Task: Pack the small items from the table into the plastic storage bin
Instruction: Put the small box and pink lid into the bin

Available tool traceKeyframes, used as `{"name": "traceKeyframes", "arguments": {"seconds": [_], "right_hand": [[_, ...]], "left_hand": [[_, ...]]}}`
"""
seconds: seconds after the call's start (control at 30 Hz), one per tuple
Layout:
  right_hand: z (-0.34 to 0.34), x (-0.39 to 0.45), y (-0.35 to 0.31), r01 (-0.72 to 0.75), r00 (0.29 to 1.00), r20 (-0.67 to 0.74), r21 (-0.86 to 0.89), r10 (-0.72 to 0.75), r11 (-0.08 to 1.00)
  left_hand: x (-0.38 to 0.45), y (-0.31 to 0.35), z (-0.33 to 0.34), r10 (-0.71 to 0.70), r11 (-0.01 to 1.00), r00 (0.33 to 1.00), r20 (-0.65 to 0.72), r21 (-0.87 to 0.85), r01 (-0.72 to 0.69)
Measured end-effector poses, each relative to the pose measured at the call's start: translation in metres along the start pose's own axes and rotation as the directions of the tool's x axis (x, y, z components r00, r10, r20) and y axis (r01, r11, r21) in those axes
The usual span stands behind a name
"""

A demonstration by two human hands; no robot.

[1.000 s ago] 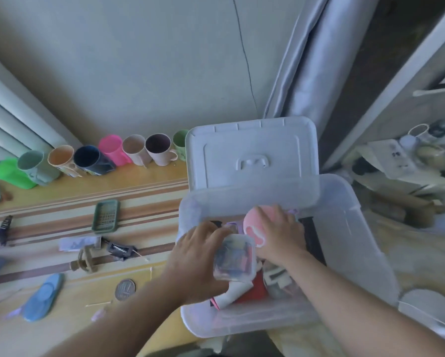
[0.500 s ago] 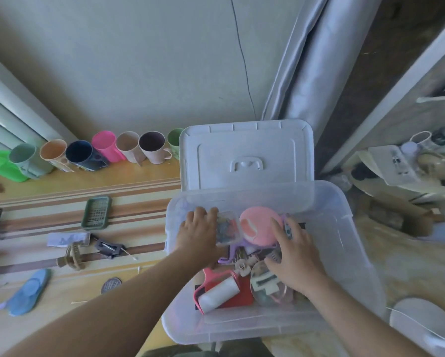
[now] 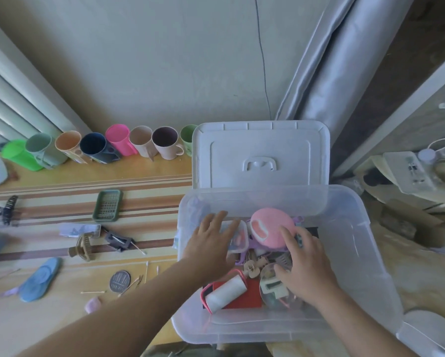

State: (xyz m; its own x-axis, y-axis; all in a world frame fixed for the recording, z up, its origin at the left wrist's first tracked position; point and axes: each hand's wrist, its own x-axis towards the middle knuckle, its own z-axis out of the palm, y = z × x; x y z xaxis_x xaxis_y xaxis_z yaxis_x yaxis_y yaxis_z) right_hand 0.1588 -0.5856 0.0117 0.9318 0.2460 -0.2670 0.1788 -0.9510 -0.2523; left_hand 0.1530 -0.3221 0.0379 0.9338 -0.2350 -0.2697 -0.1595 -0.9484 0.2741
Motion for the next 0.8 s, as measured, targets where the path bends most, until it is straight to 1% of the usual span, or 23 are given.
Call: {"name": "traceKeyframes", "arguments": {"seconds": [0.03, 0.07, 0.1, 0.13, 0.17, 0.23, 0.27, 0.33, 0.4, 0.5, 0.57, 0.6, 0.67, 0.73, 0.8], "right_hand": [[-0.001, 0.001, -0.001, -0.002, 1.0, -0.014, -0.009, 0.002, 1.0], [-0.002, 0.003, -0.004, 0.006, 0.999, -0.033, -0.021, -0.007, 1.0], [-0.003, 0.006, -0.007, 0.018, 0.998, -0.056, -0.03, -0.02, 0.999], [-0.003, 0.009, -0.011, 0.033, 0.996, -0.08, -0.041, -0.036, 0.999], [-0.004, 0.013, -0.016, 0.036, 0.994, -0.097, -0.05, -0.041, 0.998], [-0.008, 0.021, -0.029, 0.029, 0.993, -0.114, -0.058, -0.035, 0.998], [-0.012, 0.027, -0.04, 0.041, 0.991, -0.127, -0.053, -0.048, 0.998], [-0.019, 0.039, -0.071, 0.11, 0.977, -0.183, -0.018, -0.112, 0.994], [-0.025, 0.053, -0.115, 0.22, 0.944, -0.252, -0.001, -0.213, 0.975], [-0.018, 0.072, -0.197, 0.432, 0.851, -0.355, 0.051, -0.388, 0.9], [-0.002, 0.08, -0.258, 0.532, 0.801, -0.368, 0.08, -0.471, 0.843], [0.007, 0.083, -0.289, 0.561, 0.793, -0.342, 0.089, -0.503, 0.823], [0.035, 0.089, -0.34, 0.58, 0.803, -0.244, 0.109, -0.544, 0.807], [0.068, 0.098, -0.378, 0.562, 0.826, -0.116, 0.106, -0.551, 0.82], [0.1, 0.11, -0.403, 0.517, 0.853, 0.036, 0.07, -0.52, 0.853]], "left_hand": [[-0.011, -0.004, -0.011, 0.087, 0.994, 0.99, -0.116, -0.056, -0.093], [-0.023, -0.011, -0.021, 0.139, 0.981, 0.966, -0.219, -0.101, -0.165], [-0.036, -0.023, -0.029, 0.144, 0.972, 0.943, -0.301, -0.138, -0.192], [-0.049, -0.038, -0.034, 0.096, 0.97, 0.929, -0.357, -0.176, -0.168], [-0.061, -0.057, -0.037, 0.01, 0.969, 0.92, -0.391, -0.223, -0.105], [-0.085, -0.101, -0.037, -0.195, 0.949, 0.89, -0.412, -0.309, 0.064], [-0.097, -0.126, -0.035, -0.297, 0.928, 0.872, -0.388, -0.333, 0.168], [-0.119, -0.177, -0.025, -0.481, 0.861, 0.834, -0.269, -0.322, 0.393], [-0.141, -0.228, -0.011, -0.636, 0.758, 0.76, -0.135, -0.29, 0.584], [-0.17, -0.294, 0.009, -0.75, 0.643, 0.662, -0.019, -0.261, 0.721], [-0.185, -0.329, 0.019, -0.77, 0.615, 0.635, 0.062, -0.188, 0.765], [-0.192, -0.343, 0.023, -0.77, 0.616, 0.631, 0.092, -0.15, 0.773], [-0.206, -0.369, 0.03, -0.767, 0.617, 0.627, 0.137, -0.112, 0.779], [-0.221, -0.389, 0.035, -0.771, 0.607, 0.615, 0.165, -0.103, 0.788], [-0.237, -0.406, 0.041, -0.773, 0.601, 0.603, 0.197, -0.08, 0.795]]}}
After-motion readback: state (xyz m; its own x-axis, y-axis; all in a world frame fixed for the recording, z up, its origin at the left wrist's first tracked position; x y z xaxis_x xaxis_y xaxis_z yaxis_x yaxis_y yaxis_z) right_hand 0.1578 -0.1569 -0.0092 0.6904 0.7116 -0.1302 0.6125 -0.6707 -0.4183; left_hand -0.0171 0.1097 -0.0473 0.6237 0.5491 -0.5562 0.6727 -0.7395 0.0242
